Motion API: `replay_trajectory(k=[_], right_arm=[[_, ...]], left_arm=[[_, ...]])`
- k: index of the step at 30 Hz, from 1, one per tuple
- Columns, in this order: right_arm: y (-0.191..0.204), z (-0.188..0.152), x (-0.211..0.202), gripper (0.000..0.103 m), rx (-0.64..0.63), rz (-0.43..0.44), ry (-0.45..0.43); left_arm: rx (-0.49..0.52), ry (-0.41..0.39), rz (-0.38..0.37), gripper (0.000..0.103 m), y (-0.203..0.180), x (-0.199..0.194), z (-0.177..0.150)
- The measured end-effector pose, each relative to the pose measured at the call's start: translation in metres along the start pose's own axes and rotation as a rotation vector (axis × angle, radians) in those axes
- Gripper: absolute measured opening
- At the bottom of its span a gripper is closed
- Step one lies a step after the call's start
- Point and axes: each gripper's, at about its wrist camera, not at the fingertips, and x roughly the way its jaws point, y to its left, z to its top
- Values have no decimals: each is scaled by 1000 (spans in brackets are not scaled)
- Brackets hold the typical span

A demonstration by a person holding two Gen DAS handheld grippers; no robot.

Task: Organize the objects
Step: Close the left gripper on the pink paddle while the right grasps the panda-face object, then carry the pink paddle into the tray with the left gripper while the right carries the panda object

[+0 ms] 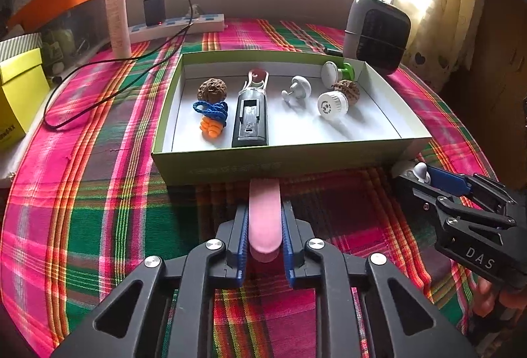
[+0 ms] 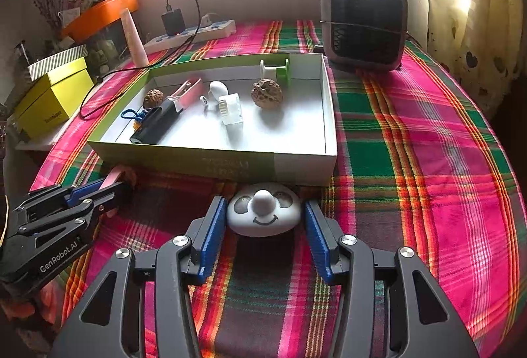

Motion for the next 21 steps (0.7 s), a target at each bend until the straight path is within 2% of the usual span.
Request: replay_trajectory(k=[21], right_arm=[[3, -4, -12, 48, -4, 40, -23]], left_arm=[[4, -13, -12, 16, -6, -10, -1]])
